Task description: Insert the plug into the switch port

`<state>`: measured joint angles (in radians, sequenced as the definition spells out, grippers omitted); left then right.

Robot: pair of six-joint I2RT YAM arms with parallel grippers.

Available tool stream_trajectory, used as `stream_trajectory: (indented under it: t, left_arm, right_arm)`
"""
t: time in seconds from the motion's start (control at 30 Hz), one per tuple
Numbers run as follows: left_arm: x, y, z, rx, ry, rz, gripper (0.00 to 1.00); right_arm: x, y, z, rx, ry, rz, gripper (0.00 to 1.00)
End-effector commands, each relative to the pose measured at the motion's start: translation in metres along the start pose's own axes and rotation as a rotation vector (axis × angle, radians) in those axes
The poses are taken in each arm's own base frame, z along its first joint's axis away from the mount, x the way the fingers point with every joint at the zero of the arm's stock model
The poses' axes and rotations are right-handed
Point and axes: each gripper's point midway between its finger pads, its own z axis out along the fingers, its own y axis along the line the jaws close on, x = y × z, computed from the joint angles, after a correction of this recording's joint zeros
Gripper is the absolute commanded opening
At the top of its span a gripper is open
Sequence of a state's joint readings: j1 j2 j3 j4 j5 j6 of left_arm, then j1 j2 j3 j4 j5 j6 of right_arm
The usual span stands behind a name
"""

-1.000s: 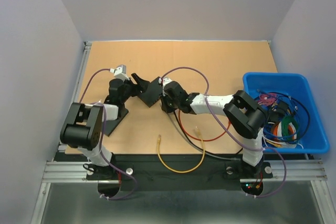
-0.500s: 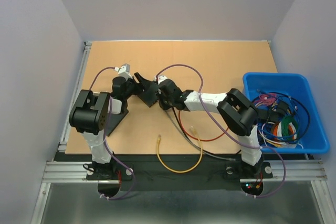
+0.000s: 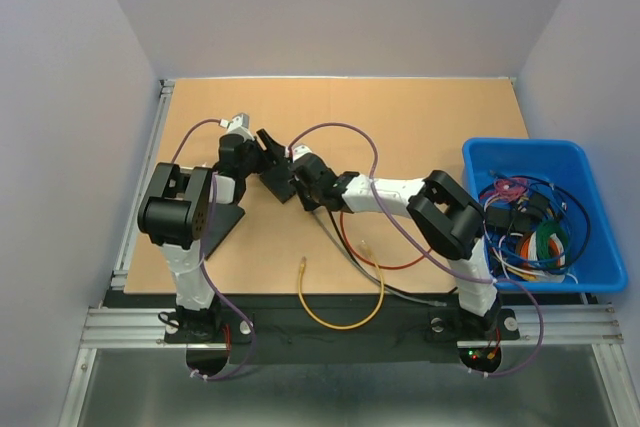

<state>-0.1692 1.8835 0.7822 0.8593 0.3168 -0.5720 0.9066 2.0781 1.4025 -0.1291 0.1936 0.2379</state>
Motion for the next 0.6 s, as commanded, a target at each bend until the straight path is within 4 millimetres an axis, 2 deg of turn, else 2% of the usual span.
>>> stream_trajectory:
  t: [0.0,0.33,0.57]
  left_arm:
    - [-0.005,-0.002,0.008,-0.027,0.005,0.029,0.72]
    - [0.016,-0.005,0.004,-0.053,0.046,0.036,0.7]
    - [0.028,-0.008,0.006,-0.038,0.07,0.04,0.69]
  right_arm:
    - [-0.01,0.006,-0.002,0.02,-0.012,-0.023,0.0]
    - [-0.017,0.015,-0.008,0.03,-0.026,-0.026,0.0]
    - [-0.022,0.014,-0.007,0.058,-0.033,-0.031,0.0]
